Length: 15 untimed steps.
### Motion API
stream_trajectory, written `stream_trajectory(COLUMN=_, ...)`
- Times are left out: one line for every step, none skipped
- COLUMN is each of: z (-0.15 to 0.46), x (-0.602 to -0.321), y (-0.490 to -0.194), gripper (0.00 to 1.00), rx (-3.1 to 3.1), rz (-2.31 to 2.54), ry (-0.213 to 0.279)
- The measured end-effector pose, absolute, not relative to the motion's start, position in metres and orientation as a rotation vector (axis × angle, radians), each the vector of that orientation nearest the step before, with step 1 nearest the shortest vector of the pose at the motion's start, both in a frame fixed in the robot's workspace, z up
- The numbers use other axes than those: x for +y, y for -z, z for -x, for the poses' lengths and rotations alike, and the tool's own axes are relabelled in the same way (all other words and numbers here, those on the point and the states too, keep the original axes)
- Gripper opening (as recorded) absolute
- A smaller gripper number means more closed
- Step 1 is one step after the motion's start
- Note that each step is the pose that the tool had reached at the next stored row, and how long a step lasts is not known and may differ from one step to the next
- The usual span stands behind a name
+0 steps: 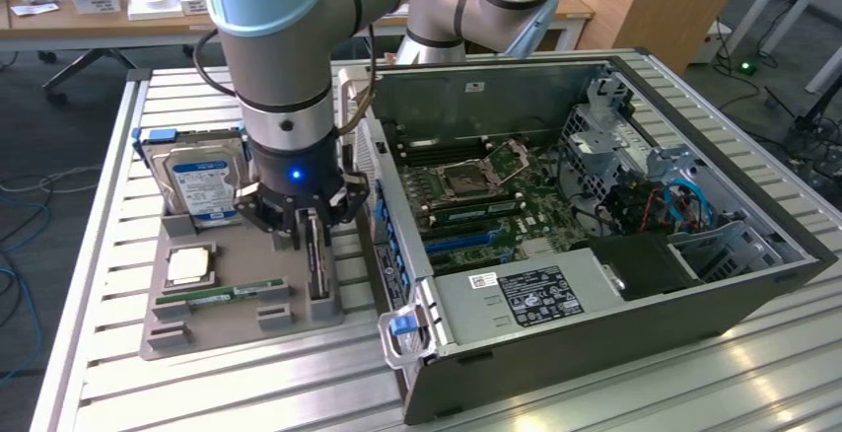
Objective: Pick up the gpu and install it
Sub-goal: 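Pick up the gpu and move the gpu toward the slot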
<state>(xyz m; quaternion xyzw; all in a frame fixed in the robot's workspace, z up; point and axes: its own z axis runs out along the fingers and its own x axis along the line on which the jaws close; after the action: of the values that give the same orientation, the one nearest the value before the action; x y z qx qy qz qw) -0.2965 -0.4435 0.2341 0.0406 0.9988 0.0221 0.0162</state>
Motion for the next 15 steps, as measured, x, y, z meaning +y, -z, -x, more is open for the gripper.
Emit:
stream_trajectory(z=0.2966, x=-0.4434, y=-0.2332, gripper=0.42, rx=3.106, rz=-0.126, ry=-0.069)
stream_trajectory(z=0.2966, x=-0.4433, y=-0.2327, gripper=0.42, rx=3.106, rz=-0.126, ry=-0.069)
stream_trajectory(z=0.2967, x=-0.4433, y=-0.2322, gripper=0.42, rx=3.106, rz=-0.126, ry=-0.069)
stream_trajectory(z=0.2967, x=-0.4433, y=-0.2317, gripper=0.42, rx=3.106, rz=-0.127, ry=-0.069)
stream_trajectory(z=0.2968, x=-0.4433, y=-0.231, gripper=0.42, rx=3.106, rz=-0.127, ry=-0.069)
stream_trajectory(z=0.2969, x=-0.4433, y=-0.2304, gripper=0.42, rx=3.106, rz=-0.127, ry=-0.069)
stream_trajectory(z=0.297, x=-0.4433, y=-0.23, gripper=0.42, rx=3.106, rz=-0.127, ry=-0.069)
stream_trajectory(z=0.297, x=-0.4433, y=-0.2298, gripper=0.42, rx=3.106, rz=-0.127, ry=-0.069)
stream_trajectory(z=0.297, x=-0.4433, y=-0.2296, gripper=0.42, rx=3.106, rz=-0.128, ry=-0.069)
stream_trajectory(z=0.2971, x=-0.4432, y=-0.2295, gripper=0.42, rx=3.106, rz=-0.128, ry=-0.068)
stream_trajectory(z=0.2972, x=-0.4431, y=-0.2294, gripper=0.42, rx=3.106, rz=-0.128, ry=-0.069)
stream_trajectory(z=0.2972, x=-0.4431, y=-0.2294, gripper=0.42, rx=3.106, rz=-0.128, ry=-0.069)
stream_trajectory(z=0.2972, x=-0.4431, y=-0.2293, gripper=0.42, rx=3.106, rz=-0.128, ry=-0.069)
stream_trajectory(z=0.2972, x=-0.4431, y=-0.2292, gripper=0.42, rx=3.106, rz=-0.128, ry=-0.069)
stream_trajectory(z=0.2972, x=-0.4431, y=-0.2291, gripper=0.42, rx=3.106, rz=-0.128, ry=-0.069)
